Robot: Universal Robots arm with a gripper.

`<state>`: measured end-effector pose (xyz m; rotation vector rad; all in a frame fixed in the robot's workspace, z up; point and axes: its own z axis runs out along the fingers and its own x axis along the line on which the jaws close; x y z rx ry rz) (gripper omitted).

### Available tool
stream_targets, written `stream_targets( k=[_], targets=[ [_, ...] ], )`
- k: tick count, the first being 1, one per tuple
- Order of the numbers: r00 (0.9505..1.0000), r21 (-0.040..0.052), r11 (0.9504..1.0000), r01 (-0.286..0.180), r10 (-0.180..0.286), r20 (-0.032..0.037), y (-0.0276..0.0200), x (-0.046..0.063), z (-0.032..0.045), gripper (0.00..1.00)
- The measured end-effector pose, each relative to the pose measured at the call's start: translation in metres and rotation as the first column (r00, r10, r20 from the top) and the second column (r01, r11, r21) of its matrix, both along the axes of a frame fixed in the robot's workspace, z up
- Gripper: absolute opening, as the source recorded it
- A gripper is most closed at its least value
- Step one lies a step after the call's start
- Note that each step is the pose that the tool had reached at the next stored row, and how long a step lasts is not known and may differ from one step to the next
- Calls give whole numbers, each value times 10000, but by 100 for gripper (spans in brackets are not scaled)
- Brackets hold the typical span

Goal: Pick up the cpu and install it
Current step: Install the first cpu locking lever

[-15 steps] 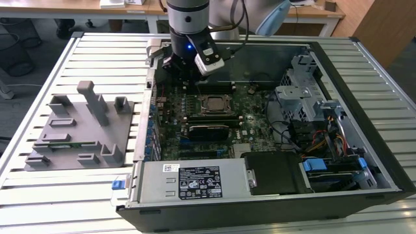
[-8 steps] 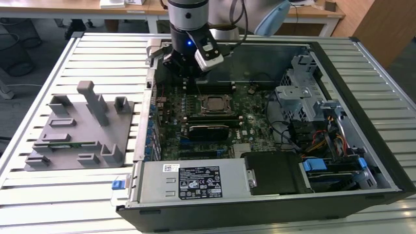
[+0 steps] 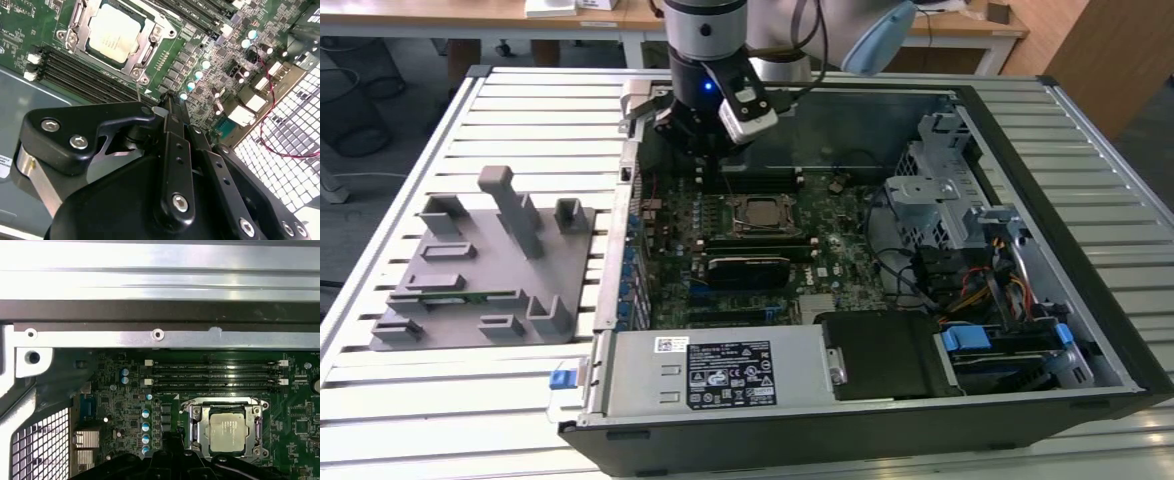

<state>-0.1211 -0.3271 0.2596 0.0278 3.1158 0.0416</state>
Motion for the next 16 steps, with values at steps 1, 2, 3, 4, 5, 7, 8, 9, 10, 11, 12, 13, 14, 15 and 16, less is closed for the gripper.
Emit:
stream_targets(
  k=[1,2,3,4,5,7,8,9,10,11,12,13,14,15,16],
  targets=[
    [10000,0,10000,0,0,0,5,-1,0,11],
    [10000,0,10000,-1,1,0,13,-3,0,11],
    [10000,0,10000,0,0,0,22,-4,0,11],
    [10000,-1,10000,-1,1,0,30,-6,0,11],
    [10000,-1,10000,-1,1,-1,34,-10,0,11],
    [10000,0,10000,-1,1,1,40,-26,0,11],
    [10000,0,10000,-1,1,3,45,-33,-1,11],
    [10000,0,10000,-1,1,3,54,-39,-2,11],
    [10000,0,10000,-1,1,3,67,-43,-2,11],
    [10000,0,10000,-1,1,3,84,-45,-2,11],
    [10000,1,10000,-2,2,4,102,-45,-3,11],
    [10000,0,10000,-4,4,3,122,-46,-4,11],
    [10000,0,10000,-6,6,3,138,-47,-6,11],
    [10000,0,10000,-11,11,3,149,-49,-8,11],
    [10000,0,10000,-18,18,3,158,-51,-12,11]
  ],
)
